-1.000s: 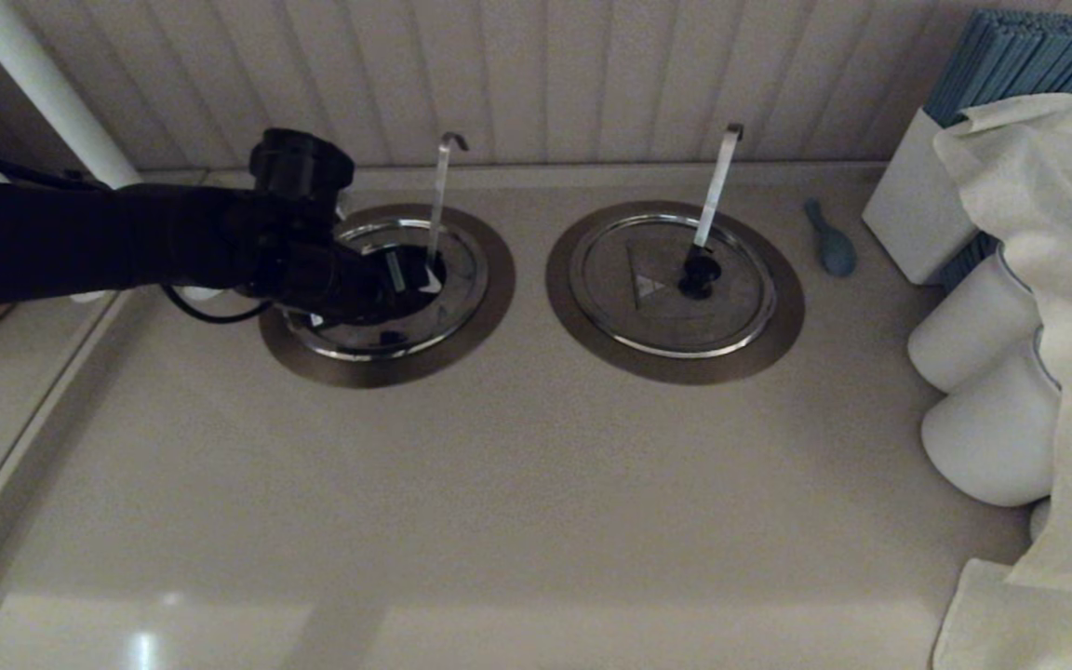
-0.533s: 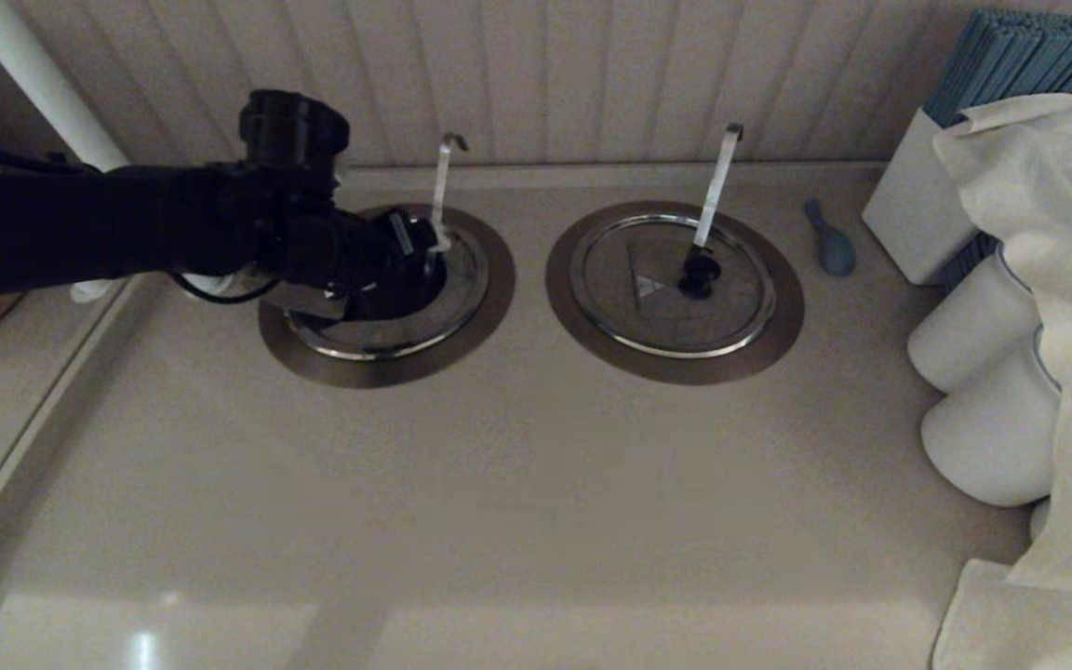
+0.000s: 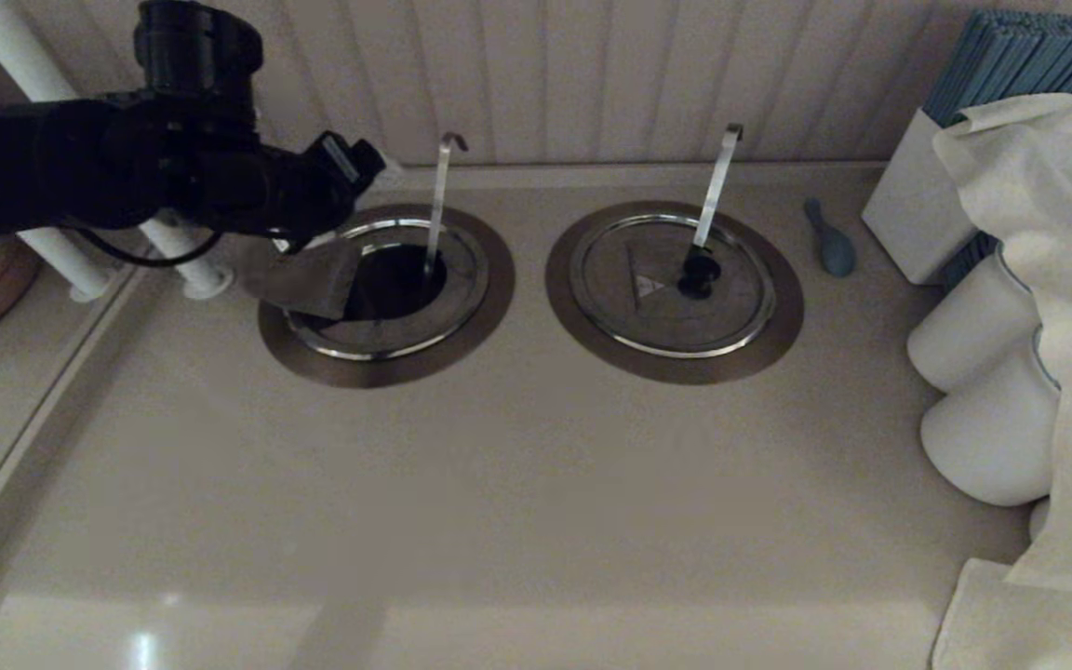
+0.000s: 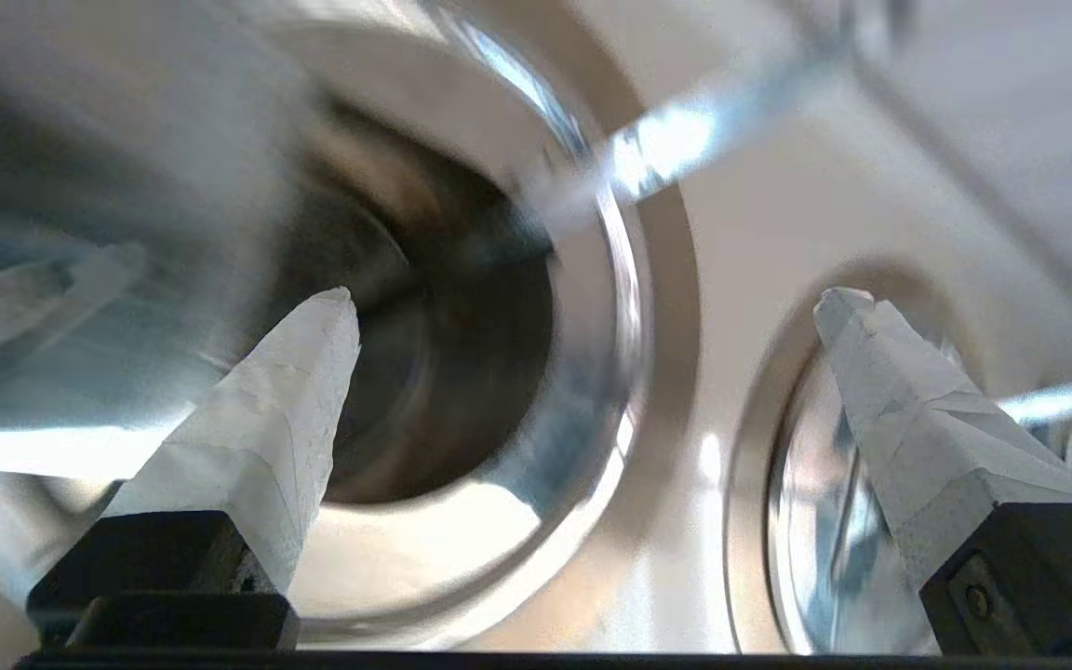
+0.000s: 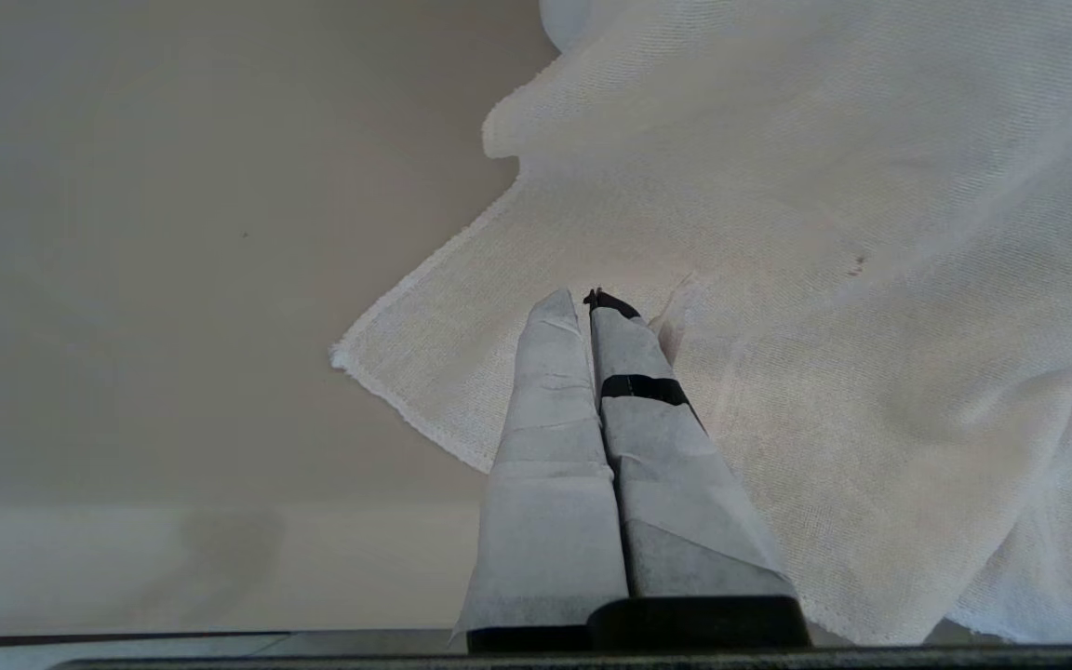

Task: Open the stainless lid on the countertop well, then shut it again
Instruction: Close the lid

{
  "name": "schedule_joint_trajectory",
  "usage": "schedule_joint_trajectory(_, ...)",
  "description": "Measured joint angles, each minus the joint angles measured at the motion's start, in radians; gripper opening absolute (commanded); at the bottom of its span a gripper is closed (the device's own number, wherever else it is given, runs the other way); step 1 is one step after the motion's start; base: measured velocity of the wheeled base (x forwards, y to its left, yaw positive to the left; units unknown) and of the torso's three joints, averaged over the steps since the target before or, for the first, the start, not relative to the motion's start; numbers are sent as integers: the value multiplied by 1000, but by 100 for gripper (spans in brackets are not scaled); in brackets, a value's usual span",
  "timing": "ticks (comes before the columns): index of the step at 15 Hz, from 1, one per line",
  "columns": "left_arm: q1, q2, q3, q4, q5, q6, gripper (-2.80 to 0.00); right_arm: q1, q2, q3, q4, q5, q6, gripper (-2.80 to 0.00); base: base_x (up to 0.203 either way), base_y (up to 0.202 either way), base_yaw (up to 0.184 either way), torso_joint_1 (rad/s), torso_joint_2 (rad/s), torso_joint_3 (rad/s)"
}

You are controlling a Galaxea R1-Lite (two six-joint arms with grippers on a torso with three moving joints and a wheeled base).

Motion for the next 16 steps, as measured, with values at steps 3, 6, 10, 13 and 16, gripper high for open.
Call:
schedule_joint_trajectory(3, 88, -43, 17, 6, -3, -3, 0, 0, 0, 0, 0, 0, 0, -280, 0, 0, 0, 0, 0, 0)
schedule_joint_trajectory(6, 189, -101, 128, 4, -95, -6, 0, 0, 0, 0, 0, 0, 0, -280, 0, 0, 0, 0, 0, 0)
schedule_joint_trajectory(10, 314, -152, 316, -93, -311, -11, 0, 0, 0, 0, 0, 0, 0, -280, 0, 0, 0, 0, 0, 0)
schedule_joint_trajectory(13, 337, -173, 451, -270, -359, -11, 0, 0, 0, 0, 0, 0, 0, -280, 0, 0, 0, 0, 0, 0)
schedule_joint_trajectory(16, 342, -175, 508, -367, -363, -26, 0, 0, 0, 0, 0, 0, 0, -280, 0, 0, 0, 0, 0, 0)
